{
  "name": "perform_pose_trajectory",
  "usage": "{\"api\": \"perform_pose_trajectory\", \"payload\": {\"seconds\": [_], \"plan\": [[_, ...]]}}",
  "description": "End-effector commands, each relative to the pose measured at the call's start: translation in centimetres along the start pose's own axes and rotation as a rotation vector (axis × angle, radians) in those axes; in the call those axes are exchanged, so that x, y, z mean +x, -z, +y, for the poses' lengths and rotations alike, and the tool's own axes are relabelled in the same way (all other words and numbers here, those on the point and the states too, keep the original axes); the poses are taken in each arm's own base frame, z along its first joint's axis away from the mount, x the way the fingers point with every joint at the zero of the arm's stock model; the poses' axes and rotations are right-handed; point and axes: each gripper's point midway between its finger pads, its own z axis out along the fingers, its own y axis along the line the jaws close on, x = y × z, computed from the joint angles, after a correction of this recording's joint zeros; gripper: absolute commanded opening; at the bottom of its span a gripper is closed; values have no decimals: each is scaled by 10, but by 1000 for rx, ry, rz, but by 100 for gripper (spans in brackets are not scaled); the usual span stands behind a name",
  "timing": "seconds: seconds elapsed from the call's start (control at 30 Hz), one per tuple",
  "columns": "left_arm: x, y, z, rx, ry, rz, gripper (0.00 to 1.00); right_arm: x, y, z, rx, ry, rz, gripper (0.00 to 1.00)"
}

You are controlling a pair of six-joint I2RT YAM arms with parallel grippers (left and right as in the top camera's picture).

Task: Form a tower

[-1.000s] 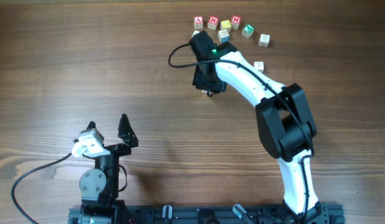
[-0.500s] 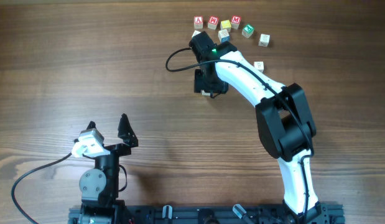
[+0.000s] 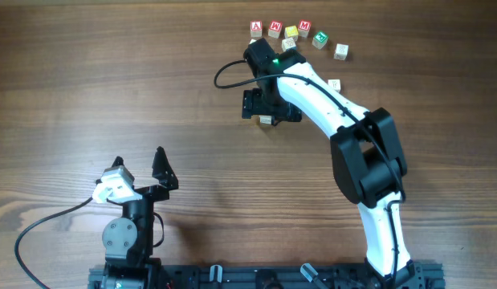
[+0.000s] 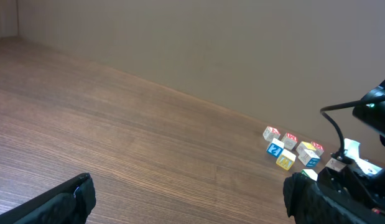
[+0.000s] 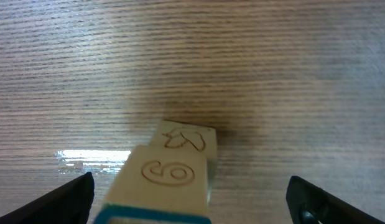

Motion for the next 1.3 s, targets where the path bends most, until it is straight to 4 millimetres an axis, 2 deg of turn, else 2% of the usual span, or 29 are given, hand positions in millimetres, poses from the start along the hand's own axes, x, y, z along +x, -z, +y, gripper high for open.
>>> {"api": "perform_pose_trajectory", "payload": {"seconds": [0.0, 0.07, 0.13, 0.37, 0.57, 0.67, 0.73, 0.83, 0.97, 1.13, 1.23, 1.27], "plan": [[0, 0, 3, -10, -19, -6, 100, -13, 55, 10, -77, -83, -99, 99], [0, 0, 3, -10, -18, -6, 100, -3, 84, 9, -113, -146, -92, 100], [0, 0, 3, -10, -19, -6, 100, 6, 110, 19, -200, -197, -78, 100], [0, 0, 3, -10, -18, -6, 100, 2, 111, 39, -290, -236, -72, 100], [0, 0, 3, -10, -19, -5, 100, -6, 105, 17, -117, -278, -187, 99], [0, 0, 3, -10, -19, -6, 100, -11, 89, 10, -62, -281, -197, 99], [0, 0, 3, -10, -18, -6, 100, -12, 73, 11, -46, -277, -177, 99], [0, 0, 3, -10, -18, -6, 100, -21, 75, 15, -59, -228, -215, 100], [0, 0, 3, -10, -18, -6, 100, -27, 60, 9, -40, -239, -204, 99], [0, 0, 3, -10, -19, -6, 100, -28, 46, 9, -38, -169, -175, 99], [0, 0, 3, -10, -18, -6, 100, -27, 39, 11, -43, -144, -161, 87], [0, 0, 3, -10, -18, -6, 100, -27, 37, 11, -43, -136, -156, 86]]}}
